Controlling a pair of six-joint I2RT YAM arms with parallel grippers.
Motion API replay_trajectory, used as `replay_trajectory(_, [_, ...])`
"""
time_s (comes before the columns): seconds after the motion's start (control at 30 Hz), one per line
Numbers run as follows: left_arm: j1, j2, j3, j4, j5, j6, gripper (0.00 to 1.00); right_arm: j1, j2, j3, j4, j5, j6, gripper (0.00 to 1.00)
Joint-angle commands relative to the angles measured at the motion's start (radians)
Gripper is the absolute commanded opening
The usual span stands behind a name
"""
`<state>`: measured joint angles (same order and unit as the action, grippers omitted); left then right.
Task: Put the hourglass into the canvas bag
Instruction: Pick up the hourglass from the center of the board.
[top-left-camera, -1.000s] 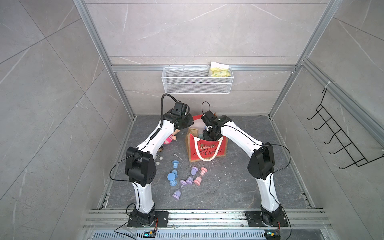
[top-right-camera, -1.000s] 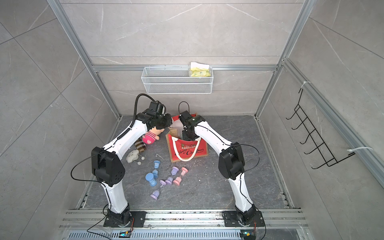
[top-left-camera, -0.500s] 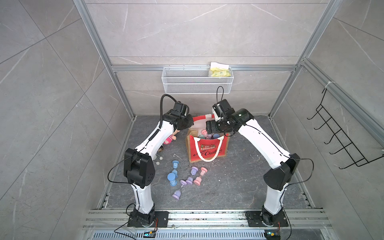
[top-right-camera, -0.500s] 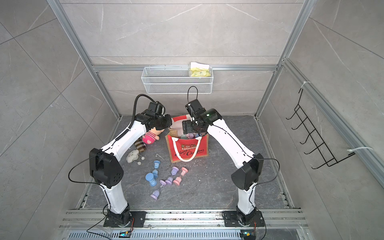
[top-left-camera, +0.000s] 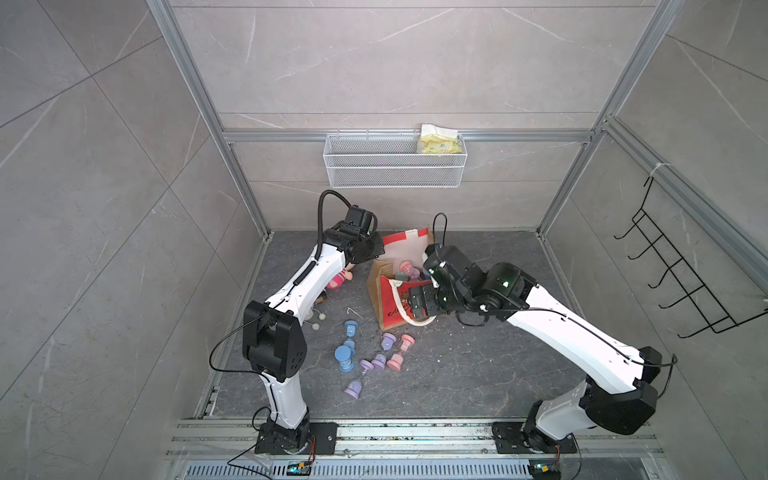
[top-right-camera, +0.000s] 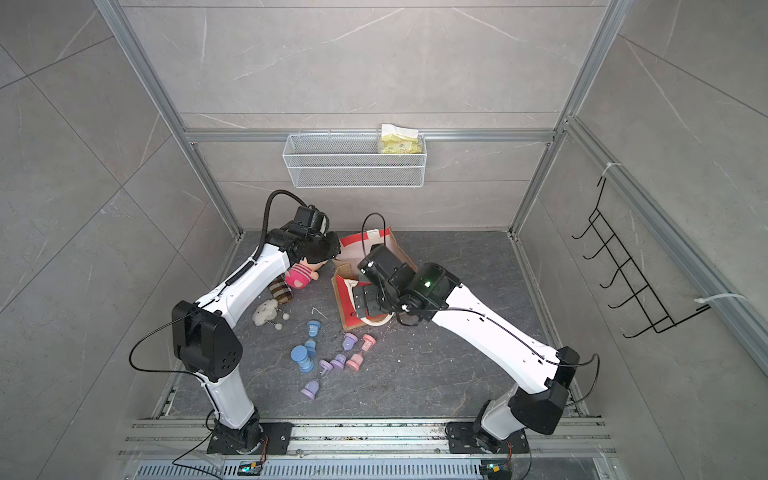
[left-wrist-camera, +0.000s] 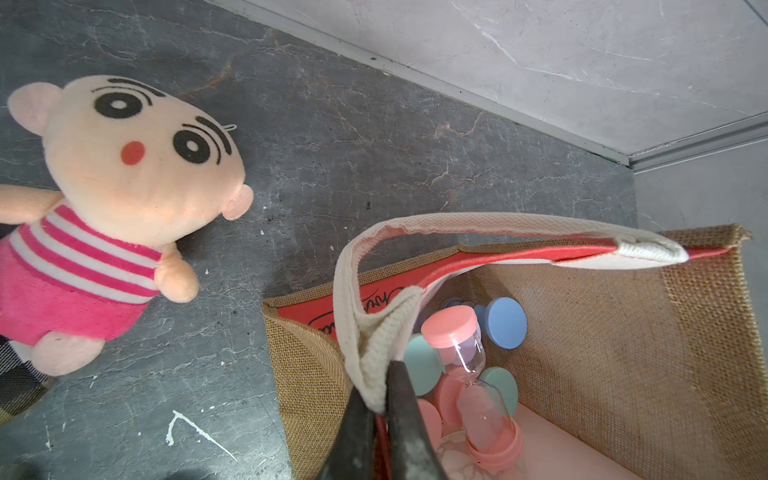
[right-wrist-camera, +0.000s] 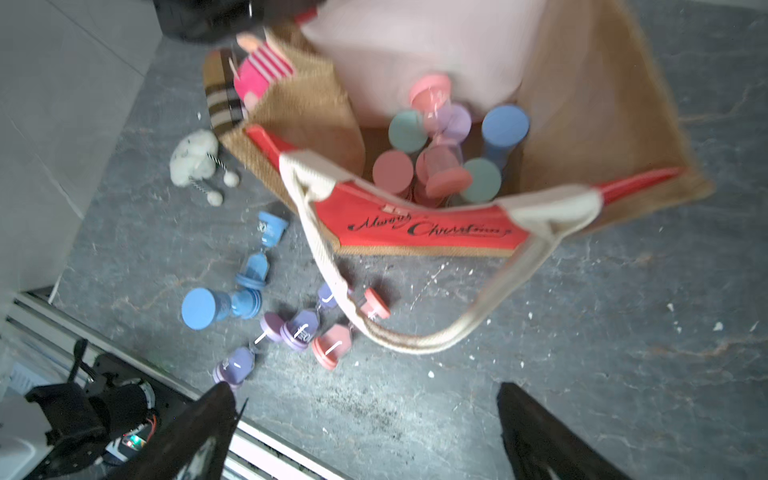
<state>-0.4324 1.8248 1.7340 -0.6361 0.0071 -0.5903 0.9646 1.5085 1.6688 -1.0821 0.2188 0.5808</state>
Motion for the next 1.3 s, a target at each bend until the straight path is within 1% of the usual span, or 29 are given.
replay_trajectory(0.0, [-0.002,-0.07,0.0,-0.043,-0.025,0.031,0.0,0.062,-0.041,-0.131,0.059,0.05,0.121,0.99])
replay_trajectory(0.13, [-0.002,-0.068,-0.003,-0.043,-0.027,0.03,0.0,0.124,-0.04,-0.286,0.186,0.007,0.179,0.99])
replay_trajectory(0.2, [-0.002,-0.067,-0.003,-0.036,-0.025,0.031,0.0,0.155,-0.022,-0.342,0.245,0.015,0.206,0.99])
replay_trajectory(0.37, [-0.002,-0.068,-0.003,-0.037,-0.026,0.029,0.0,0.205,0.077,-0.401,0.355,0.017,0.239,0.99])
replay_trajectory(0.53, [-0.002,-0.047,0.024,-0.039,0.01,0.029,0.0,0.209,0.149,-0.441,0.415,0.028,0.279,0.99])
replay_trajectory(0.6, [-0.002,-0.037,0.037,-0.028,0.036,0.038,0.0,0.209,0.167,-0.466,0.457,0.027,0.275,0.99])
replay_trajectory(0.83, [-0.003,0.011,0.084,-0.034,0.077,0.047,0.0,0.209,0.258,-0.459,0.453,0.064,0.299,1.0])
replay_trajectory(1.0, [-0.002,0.013,0.079,-0.033,0.076,0.051,0.0,0.208,0.302,-0.457,0.464,0.101,0.307,0.97])
replay_trajectory(1.27, [-0.002,0.003,0.063,-0.032,0.068,0.057,0.0,0.209,0.383,-0.396,0.447,0.108,0.304,0.94])
